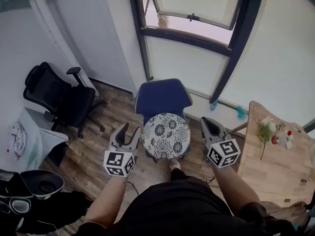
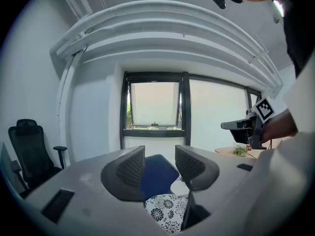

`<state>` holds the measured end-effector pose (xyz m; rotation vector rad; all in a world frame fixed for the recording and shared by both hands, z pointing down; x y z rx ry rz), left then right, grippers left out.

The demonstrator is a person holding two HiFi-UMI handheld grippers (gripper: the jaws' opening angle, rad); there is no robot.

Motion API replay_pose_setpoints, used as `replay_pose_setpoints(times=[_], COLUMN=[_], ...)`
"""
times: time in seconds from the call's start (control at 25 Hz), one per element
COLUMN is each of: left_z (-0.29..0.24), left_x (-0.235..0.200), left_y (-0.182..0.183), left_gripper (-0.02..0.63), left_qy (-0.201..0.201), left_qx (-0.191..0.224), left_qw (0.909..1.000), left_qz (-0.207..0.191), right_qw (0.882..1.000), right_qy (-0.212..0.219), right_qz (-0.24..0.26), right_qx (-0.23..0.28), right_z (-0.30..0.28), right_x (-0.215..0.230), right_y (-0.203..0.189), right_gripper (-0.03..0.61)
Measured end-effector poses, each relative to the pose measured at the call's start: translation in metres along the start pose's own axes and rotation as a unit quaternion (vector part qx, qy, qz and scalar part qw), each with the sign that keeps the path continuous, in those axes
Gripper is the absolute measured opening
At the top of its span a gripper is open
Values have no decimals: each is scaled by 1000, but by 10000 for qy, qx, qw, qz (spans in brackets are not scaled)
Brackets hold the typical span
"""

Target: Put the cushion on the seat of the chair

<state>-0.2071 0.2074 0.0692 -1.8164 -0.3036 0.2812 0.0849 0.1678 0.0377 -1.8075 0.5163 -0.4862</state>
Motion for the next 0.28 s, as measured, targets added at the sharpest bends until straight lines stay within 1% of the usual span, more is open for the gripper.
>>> replay_pose_setpoints(times=[0.28], left_z=[2], left_x=[-8], left_y=[4], left_gripper=[189], left_qy=[10], left_qx=[19], left_qw=[10000], left_qz=[70], right_qw=[10000], right_qy=[-15], right_qz=[52], right_qx=[28], right_z=[-4], right_x=[-5], right_y=[9], right_gripper=[28])
Point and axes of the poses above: the fingertips, and each gripper's own axes: z backward along the fingers, x to its right, y out of its top, the point moved 3 cm from there along z, backward along the fingers, and after that the axes turned 8 degrees about -x, right-handed, at the moved point
